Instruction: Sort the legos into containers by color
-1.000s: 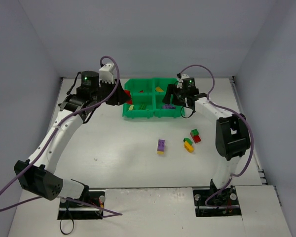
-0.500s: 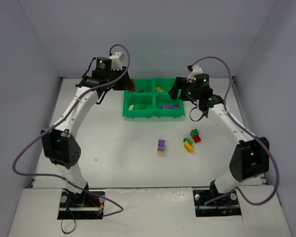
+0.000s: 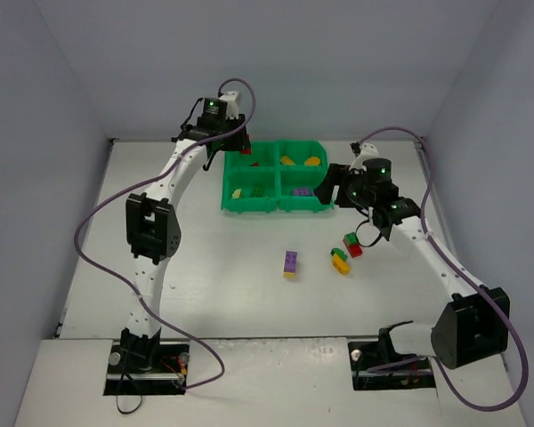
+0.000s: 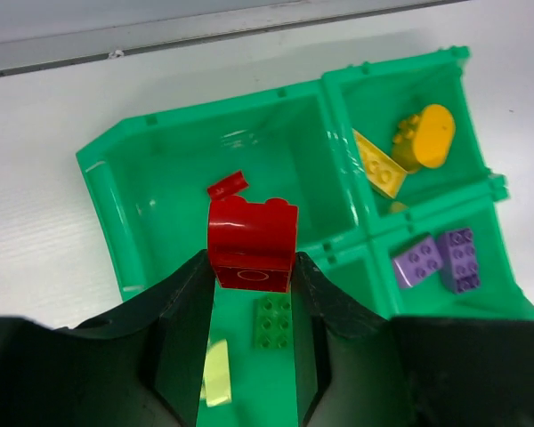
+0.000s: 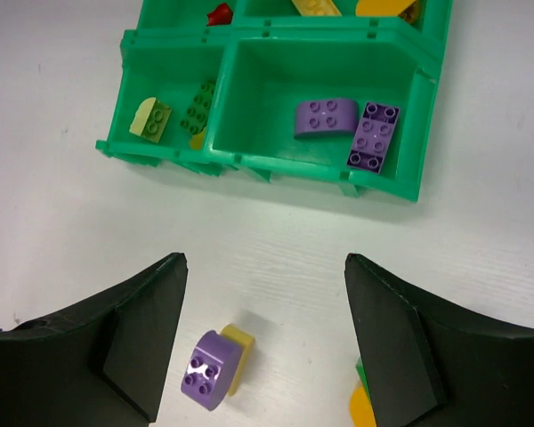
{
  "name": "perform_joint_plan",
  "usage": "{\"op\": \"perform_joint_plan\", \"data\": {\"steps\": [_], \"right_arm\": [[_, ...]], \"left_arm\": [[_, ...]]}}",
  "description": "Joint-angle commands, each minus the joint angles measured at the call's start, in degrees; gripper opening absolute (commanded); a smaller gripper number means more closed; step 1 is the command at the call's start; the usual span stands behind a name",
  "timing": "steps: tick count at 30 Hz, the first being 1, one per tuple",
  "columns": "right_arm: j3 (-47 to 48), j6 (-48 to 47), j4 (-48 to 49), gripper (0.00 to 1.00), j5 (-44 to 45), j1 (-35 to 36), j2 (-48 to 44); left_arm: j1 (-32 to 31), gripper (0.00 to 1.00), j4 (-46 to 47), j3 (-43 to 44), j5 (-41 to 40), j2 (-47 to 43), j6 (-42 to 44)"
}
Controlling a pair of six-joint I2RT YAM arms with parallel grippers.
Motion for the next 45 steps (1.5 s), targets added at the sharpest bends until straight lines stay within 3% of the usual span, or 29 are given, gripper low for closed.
{"op": "perform_joint_plan", "data": {"steps": [1, 3, 7, 12, 16, 19, 22, 29, 33, 36, 41, 45], "right_arm": [[0.0, 0.9, 1.2, 0.68, 0.1, -0.2, -3.9], [-0.4, 0.8, 0.1, 0.68, 0.2, -0.2, -4.4], [-0.7, 0.5, -1.8, 0.68, 0.4, -0.2, -5.2], [-1.6, 0.5, -3.5, 0.68, 1.4, -0.2, -5.9], [-1.8, 0.3, -5.3, 0.65, 3.8, -0.2, -6.2], [-2.3, 1.2, -7.9, 0.52, 7.0, -0.2, -6.1], [-3.4, 2.0, -10.3, 0.47, 10.9, -0.2, -5.6], [-5.9, 2.7, -11.0, 0.47, 6.6, 2.0, -3.7], [-7.6, 5.1, -10.3, 0.49, 9.0, 5.4, -3.6], [-9.5, 8.4, -9.7, 0.50, 12.2, 4.8, -4.4], [-10.6, 11.9, -9.8, 0.53, 16.6, 3.5, -6.1], [-10.8, 12.6, -9.9, 0.54, 16.0, 2.6, -6.8]], "left_arm": [[0.3, 0.23, 4.2, 5.6, -2.6, 0.1, 1.2], [0.4, 0.28, 5.8, 6.4, -2.8, 1.7, 1.2], [0.5, 0.51, 6.2, 8.5, -2.8, 3.7, 1.5], [0.7, 0.67, 6.3, 8.5, -2.2, 3.0, 1.4], [0.7, 0.68, 4.7, 8.4, -1.4, 0.2, 0.1], [0.5, 0.68, 4.0, 4.7, 0.1, -5.9, -1.5], [0.2, 0.69, 2.2, -2.3, 1.6, -13.7, -2.4], [-1.9, 0.75, -1.0, -24.0, 4.1, -33.6, -4.3], [-8.6, 0.76, -3.7, -36.2, 0.5, -41.7, -6.2], [-18.2, 0.76, -6.6, -40.1, -4.5, -44.8, -9.3], [-30.7, 0.81, -9.8, -44.1, -15.3, -42.9, -15.5], [-34.0, 0.81, -11.6, -43.8, -17.8, -37.3, -18.8]]}}
